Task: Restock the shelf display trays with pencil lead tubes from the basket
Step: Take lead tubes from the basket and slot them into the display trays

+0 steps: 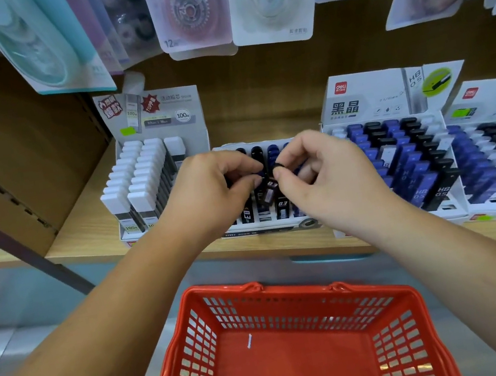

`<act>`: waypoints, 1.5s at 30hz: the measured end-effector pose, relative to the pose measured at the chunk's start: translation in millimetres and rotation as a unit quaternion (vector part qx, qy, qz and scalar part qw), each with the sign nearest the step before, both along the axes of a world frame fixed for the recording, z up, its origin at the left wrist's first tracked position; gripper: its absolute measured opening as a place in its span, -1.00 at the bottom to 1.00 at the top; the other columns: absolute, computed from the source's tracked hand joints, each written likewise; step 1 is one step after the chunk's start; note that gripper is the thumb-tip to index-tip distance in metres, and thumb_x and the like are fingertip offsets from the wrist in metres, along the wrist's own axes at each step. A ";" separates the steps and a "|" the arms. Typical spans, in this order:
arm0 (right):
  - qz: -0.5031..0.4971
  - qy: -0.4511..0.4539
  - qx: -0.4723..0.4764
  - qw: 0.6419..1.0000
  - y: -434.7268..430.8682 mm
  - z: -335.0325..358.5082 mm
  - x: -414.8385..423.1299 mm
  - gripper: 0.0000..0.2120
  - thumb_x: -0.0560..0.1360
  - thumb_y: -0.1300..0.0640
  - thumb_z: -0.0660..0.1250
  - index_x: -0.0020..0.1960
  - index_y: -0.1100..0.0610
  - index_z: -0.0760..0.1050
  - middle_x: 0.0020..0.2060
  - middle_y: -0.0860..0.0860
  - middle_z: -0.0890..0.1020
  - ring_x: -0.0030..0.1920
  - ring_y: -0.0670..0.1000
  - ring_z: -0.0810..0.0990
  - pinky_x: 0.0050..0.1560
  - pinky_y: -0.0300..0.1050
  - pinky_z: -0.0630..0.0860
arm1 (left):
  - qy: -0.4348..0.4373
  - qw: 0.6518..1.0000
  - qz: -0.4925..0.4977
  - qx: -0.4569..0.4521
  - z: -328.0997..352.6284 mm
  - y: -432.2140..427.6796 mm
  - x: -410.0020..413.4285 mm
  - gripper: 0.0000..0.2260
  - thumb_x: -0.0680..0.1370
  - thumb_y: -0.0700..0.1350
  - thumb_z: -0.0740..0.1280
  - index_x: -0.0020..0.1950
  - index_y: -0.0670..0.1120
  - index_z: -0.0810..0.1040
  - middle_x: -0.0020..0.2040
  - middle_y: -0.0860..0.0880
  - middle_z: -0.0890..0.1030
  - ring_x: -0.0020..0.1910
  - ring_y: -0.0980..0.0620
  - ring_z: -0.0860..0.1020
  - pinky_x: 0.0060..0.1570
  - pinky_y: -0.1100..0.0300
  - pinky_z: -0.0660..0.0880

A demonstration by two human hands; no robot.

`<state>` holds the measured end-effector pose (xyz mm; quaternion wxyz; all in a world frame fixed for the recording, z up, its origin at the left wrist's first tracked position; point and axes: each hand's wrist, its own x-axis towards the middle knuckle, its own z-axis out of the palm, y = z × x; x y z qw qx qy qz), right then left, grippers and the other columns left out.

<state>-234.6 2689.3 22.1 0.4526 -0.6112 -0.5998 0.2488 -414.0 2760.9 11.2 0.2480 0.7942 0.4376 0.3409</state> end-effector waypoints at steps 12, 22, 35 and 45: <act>-0.034 0.031 0.000 0.999 -6.0 5.0 12.8 -0.85 0.59 0.20 0.41 0.10 0.00 0.67 -0.18 0.05 0.69 -0.16 0.13 0.69 -0.06 0.11 0.67 | 0.082 0.990 -0.065 0.095 -4.1 0.1 3.4 -0.84 0.50 -0.23 0.52 0.02 -0.01 0.77 -0.10 0.13 0.64 0.01 0.00 0.58 0.09 -0.02 0.56; 0.006 -0.021 -0.083 0.996 -7.6 10.6 16.8 -0.90 0.59 0.05 0.44 -0.09 0.02 0.65 -0.26 0.04 0.70 -0.23 0.13 0.71 -0.16 0.17 0.68 | 0.049 0.993 -0.036 0.101 -3.0 -6.7 -7.3 -0.68 0.56 -0.39 0.29 0.13 -0.09 0.72 0.08 0.04 0.66 0.09 0.03 0.62 0.14 0.15 0.54; 0.011 -0.160 -0.044 0.986 2.6 -3.5 3.6 -0.92 0.50 0.09 0.55 -0.01 0.03 0.72 -0.21 -0.12 0.66 -0.17 -0.10 0.61 0.02 -0.07 0.60 | 0.048 0.994 -0.047 0.082 -13.9 -9.3 -14.0 -0.72 0.54 -0.36 0.34 0.13 -0.08 0.72 0.06 0.07 0.63 0.06 0.04 0.61 0.12 0.05 0.55; 0.053 -0.268 0.054 0.960 13.9 -20.6 -5.5 -0.79 0.56 0.28 0.43 0.16 0.15 0.72 -0.12 0.08 0.57 -0.04 0.10 0.57 0.02 0.06 0.56 | 0.033 0.996 -0.051 0.065 -14.7 -8.3 -17.0 -0.72 0.54 -0.35 0.35 0.12 -0.07 0.72 0.06 0.10 0.62 0.09 0.09 0.59 0.14 0.15 0.54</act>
